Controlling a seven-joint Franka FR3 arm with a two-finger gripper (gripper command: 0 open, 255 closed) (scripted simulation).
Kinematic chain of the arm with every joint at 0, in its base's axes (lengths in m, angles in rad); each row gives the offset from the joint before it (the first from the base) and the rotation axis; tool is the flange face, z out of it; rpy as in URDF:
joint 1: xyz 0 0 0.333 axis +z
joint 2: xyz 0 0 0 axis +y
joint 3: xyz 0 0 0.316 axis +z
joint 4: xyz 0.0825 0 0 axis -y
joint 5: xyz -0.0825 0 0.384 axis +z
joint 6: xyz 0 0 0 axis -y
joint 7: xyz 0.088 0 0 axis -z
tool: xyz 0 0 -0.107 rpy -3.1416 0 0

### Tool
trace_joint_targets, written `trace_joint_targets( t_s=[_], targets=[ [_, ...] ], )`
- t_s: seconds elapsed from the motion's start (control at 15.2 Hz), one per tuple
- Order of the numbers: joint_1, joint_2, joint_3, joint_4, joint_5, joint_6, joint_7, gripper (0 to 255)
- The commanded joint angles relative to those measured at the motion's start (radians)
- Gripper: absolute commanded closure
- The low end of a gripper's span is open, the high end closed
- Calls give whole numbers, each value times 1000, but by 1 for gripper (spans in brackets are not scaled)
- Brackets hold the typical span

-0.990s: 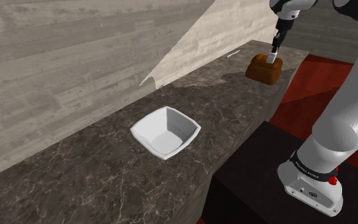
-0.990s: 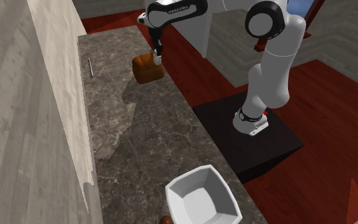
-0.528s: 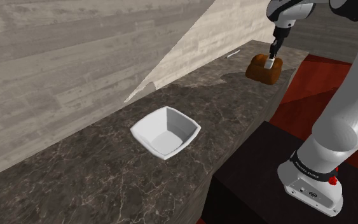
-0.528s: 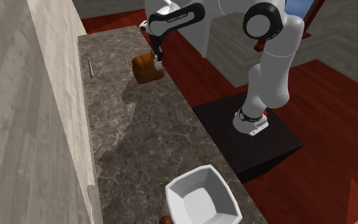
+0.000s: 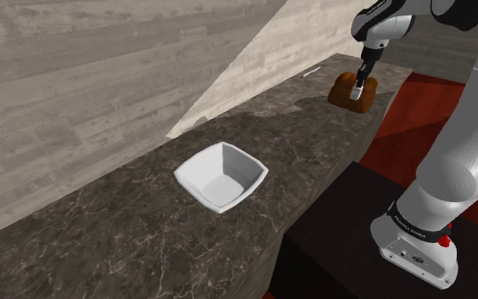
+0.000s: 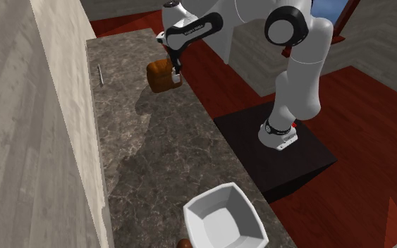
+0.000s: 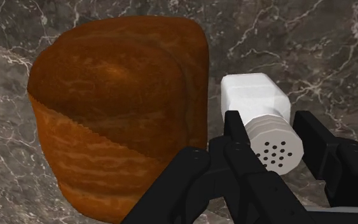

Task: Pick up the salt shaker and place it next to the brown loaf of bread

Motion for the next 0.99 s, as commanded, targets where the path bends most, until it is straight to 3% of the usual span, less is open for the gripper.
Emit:
trace_joint_targets(
  t_s=[0.0,0.92],
  targets=[
    [-3,13,3,-15,9,26,-5,255],
    [-33,119,37,-86,90,187,-50,255]
  ],
)
